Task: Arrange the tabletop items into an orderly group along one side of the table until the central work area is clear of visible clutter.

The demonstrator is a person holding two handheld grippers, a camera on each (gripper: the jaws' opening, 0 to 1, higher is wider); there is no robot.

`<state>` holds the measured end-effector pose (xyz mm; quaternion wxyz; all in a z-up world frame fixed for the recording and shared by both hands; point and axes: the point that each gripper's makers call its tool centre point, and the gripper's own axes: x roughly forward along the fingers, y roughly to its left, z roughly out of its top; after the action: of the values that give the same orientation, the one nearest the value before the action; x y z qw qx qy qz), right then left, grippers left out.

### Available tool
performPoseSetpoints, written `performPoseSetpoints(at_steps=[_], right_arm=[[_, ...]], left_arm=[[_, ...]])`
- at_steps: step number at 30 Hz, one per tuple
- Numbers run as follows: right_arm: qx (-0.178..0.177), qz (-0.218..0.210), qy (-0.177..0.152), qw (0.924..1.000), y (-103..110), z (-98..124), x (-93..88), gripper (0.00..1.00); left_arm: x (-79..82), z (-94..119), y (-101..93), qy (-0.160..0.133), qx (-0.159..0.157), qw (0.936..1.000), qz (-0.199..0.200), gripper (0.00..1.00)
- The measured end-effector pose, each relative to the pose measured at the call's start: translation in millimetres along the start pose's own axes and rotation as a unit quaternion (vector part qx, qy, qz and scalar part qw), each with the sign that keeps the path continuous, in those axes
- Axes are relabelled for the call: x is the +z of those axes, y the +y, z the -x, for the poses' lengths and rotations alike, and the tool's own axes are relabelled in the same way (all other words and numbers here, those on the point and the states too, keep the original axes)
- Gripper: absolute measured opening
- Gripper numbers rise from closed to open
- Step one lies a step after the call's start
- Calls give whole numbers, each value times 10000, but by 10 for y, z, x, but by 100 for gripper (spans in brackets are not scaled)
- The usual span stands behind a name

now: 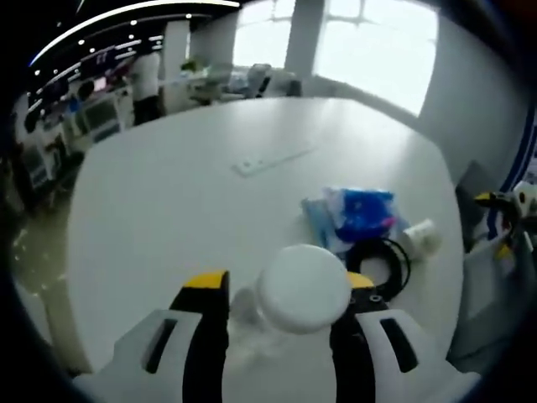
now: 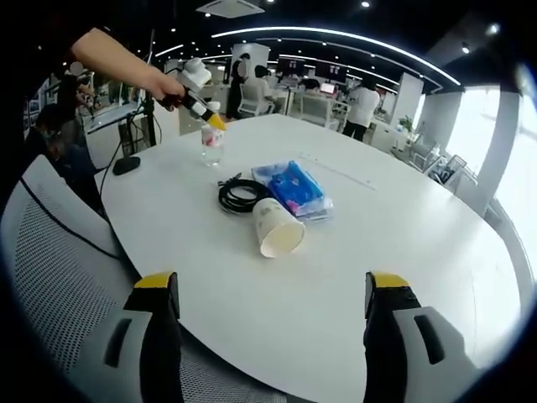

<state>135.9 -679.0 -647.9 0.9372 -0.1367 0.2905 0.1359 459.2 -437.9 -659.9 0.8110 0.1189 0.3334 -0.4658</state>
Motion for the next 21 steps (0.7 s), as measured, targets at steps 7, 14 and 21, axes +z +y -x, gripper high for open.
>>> performPoseSetpoints(at_steps=[7,14,21], right_arm=[[-5,32,48,10000,0,0,-19,90],[-44,68,66,9999,-16,-1,-23,90],[-63,71,74,9999,-24,-4,-25,90]], left_arm=[[-4,-30,7,160,-160,9997,-111,44],[-30,-18,29,305,-235,9991,-162,44],[-46,-19,13,355,-341,9985,-223,45]])
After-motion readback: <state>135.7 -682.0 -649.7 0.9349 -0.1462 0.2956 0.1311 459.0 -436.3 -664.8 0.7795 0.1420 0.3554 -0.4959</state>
